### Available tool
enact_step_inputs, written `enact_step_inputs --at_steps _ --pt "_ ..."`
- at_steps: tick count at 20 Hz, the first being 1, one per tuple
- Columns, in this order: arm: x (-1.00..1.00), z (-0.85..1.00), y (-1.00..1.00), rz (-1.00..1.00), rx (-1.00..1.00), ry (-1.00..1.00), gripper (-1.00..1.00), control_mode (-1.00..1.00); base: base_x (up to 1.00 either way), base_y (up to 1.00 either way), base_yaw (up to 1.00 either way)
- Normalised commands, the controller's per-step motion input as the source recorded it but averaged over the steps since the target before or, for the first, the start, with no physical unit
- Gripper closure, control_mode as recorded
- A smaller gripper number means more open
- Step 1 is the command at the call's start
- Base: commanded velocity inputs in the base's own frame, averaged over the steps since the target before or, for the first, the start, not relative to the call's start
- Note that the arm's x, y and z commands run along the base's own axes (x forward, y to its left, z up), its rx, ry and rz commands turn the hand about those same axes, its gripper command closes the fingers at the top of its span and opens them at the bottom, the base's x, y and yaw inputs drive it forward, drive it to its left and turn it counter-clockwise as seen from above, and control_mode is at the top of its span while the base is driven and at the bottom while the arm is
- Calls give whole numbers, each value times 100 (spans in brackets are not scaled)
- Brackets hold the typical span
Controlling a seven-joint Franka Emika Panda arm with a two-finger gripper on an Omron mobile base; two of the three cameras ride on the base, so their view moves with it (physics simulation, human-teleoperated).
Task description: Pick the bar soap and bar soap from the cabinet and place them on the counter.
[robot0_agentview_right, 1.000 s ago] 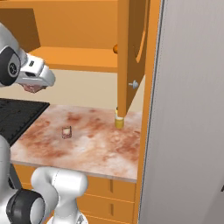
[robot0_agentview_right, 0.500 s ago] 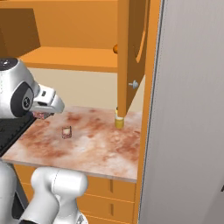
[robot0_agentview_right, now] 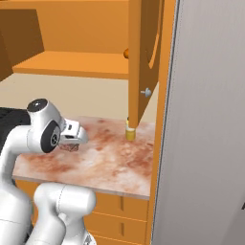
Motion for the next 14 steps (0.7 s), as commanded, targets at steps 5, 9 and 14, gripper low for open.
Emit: enact_step_inputs --at_steps 5,9,14 --pt "100 -86 -15 -3 -6 5 100 -100 0 0 0" --pt "100 -59 0 -1 -6 6 100 -100 0 0 0" --pt "85 -33 0 -1 1 4 100 -100 0 0 0"
